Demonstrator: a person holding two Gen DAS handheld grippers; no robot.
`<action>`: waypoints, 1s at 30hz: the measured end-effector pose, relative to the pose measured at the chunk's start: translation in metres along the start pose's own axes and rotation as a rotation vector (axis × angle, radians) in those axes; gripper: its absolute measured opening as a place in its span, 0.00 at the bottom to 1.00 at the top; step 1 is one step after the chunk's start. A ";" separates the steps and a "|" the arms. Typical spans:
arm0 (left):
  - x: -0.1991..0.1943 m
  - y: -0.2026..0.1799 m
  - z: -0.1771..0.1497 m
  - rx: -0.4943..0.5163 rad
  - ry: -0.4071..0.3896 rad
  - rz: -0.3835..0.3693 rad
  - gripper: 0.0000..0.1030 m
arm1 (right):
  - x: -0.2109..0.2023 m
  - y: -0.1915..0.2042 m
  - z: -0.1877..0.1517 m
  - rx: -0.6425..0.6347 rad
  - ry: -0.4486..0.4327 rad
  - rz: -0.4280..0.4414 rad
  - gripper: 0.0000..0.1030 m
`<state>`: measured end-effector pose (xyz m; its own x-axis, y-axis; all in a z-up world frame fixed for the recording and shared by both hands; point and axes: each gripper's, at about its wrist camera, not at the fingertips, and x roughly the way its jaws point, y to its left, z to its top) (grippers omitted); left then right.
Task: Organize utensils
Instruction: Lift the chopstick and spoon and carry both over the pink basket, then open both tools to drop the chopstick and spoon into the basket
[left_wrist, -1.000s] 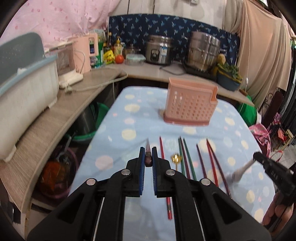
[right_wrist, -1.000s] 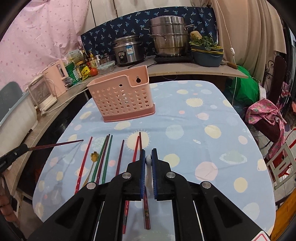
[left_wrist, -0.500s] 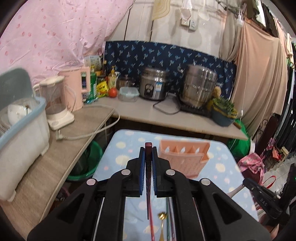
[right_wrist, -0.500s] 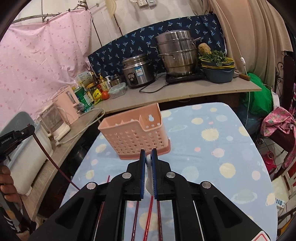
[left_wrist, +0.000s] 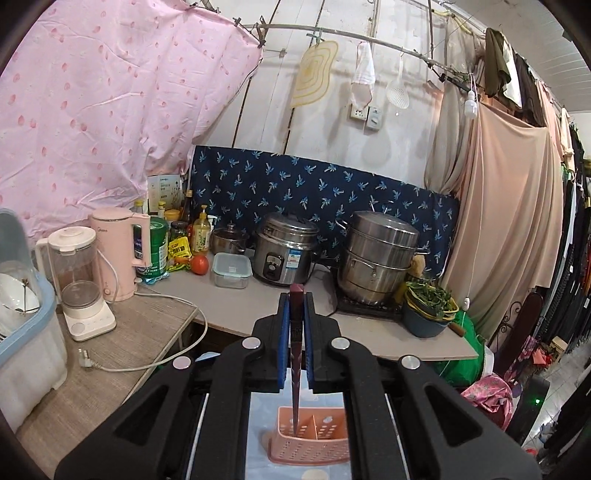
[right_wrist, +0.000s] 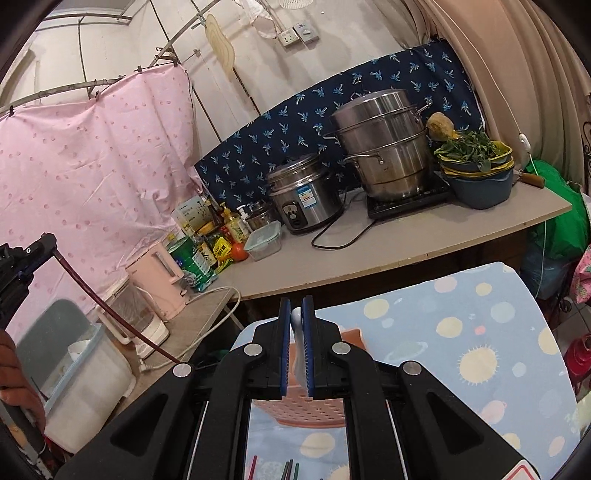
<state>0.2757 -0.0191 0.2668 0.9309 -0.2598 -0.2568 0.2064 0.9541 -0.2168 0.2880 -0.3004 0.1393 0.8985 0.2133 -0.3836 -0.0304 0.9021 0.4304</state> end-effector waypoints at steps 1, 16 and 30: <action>0.008 0.000 -0.003 0.001 0.003 0.004 0.07 | 0.008 -0.001 0.000 -0.005 0.008 -0.003 0.07; 0.103 0.013 -0.079 0.031 0.176 0.058 0.08 | 0.068 -0.041 -0.039 0.011 0.119 -0.089 0.09; 0.069 0.017 -0.082 0.054 0.155 0.075 0.36 | 0.022 -0.022 -0.051 -0.050 0.084 -0.108 0.24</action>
<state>0.3188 -0.0329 0.1677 0.8876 -0.2030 -0.4134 0.1577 0.9773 -0.1412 0.2859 -0.2969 0.0802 0.8578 0.1431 -0.4936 0.0404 0.9387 0.3423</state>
